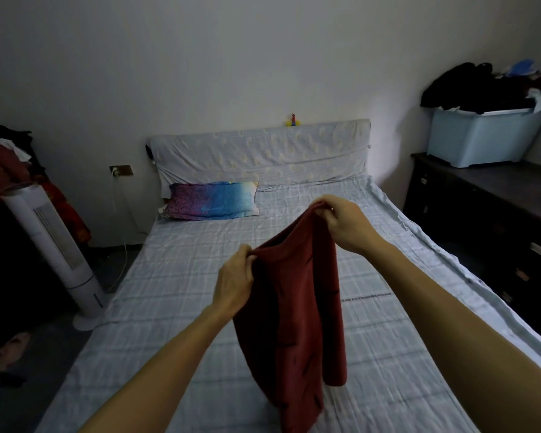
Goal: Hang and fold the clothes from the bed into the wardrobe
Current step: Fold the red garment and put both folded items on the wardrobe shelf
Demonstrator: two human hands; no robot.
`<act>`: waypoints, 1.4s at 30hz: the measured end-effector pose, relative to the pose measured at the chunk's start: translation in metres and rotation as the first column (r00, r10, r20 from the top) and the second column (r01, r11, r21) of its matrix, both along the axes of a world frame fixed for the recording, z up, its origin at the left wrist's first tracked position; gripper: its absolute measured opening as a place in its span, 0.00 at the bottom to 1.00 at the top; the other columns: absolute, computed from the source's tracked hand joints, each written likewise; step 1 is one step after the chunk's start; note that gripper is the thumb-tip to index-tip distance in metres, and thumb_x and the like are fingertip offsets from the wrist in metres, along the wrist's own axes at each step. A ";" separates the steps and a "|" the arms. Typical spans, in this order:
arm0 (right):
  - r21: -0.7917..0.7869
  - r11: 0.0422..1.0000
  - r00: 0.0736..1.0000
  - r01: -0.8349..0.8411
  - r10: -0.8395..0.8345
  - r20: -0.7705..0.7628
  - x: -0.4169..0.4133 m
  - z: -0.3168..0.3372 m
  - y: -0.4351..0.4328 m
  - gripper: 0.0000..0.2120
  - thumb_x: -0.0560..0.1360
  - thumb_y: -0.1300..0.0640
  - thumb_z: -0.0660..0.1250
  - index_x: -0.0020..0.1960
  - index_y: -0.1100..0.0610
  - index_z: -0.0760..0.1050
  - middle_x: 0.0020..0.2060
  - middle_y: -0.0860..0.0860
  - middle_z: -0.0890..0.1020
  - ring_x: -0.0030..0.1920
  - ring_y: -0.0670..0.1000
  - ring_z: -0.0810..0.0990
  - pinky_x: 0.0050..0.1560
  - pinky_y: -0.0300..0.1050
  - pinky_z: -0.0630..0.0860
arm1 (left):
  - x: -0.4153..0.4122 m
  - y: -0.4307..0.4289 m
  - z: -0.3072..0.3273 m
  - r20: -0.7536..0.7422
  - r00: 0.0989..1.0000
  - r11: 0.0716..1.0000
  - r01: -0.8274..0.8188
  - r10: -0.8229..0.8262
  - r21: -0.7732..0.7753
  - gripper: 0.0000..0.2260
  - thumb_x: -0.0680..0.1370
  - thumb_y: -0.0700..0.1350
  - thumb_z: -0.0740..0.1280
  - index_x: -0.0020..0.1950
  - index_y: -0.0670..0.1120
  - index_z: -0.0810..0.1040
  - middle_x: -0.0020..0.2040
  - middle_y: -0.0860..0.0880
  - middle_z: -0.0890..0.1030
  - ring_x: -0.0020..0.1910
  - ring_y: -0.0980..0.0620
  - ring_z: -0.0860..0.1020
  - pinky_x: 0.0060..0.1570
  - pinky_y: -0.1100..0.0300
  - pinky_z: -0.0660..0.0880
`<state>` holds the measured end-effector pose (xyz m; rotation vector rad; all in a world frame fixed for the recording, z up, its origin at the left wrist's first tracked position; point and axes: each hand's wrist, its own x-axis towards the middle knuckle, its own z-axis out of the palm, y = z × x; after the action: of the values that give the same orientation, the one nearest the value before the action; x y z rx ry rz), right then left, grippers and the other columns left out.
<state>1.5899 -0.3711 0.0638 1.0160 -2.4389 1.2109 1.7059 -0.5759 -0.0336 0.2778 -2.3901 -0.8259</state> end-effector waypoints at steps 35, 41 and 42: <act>0.082 0.989 0.992 0.120 -0.116 -0.054 0.022 -0.010 -0.081 0.10 0.73 0.51 0.69 0.52 0.52 0.81 0.65 0.54 0.70 0.62 0.55 0.73 0.59 0.50 0.70 | 0.015 -0.076 0.134 -0.063 0.995 0.917 -0.096 0.078 -0.387 0.12 0.81 0.46 0.59 0.46 0.40 0.75 0.41 0.40 0.80 0.40 0.41 0.78 0.42 0.47 0.74; 0.002 0.988 0.988 0.155 -0.155 -0.008 0.011 -0.006 -0.073 0.09 0.77 0.53 0.64 0.53 0.55 0.79 0.56 0.51 0.74 0.52 0.53 0.76 0.51 0.48 0.72 | 0.024 -0.084 0.125 -0.063 0.996 0.937 -0.076 0.058 -0.342 0.11 0.81 0.46 0.59 0.45 0.40 0.75 0.41 0.42 0.79 0.39 0.42 0.77 0.41 0.49 0.72; -0.031 0.986 0.987 0.162 -0.162 0.000 0.014 -0.009 -0.076 0.08 0.77 0.54 0.64 0.53 0.55 0.78 0.55 0.51 0.74 0.51 0.53 0.77 0.51 0.47 0.72 | 0.022 -0.081 0.122 -0.068 0.996 0.948 -0.080 0.062 -0.309 0.11 0.81 0.46 0.59 0.45 0.40 0.74 0.40 0.42 0.79 0.39 0.42 0.77 0.40 0.49 0.71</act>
<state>1.6039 -0.4469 0.0547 0.7930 -2.4390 1.1877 1.7280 -0.6564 0.0884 0.2075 -2.3967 -0.4077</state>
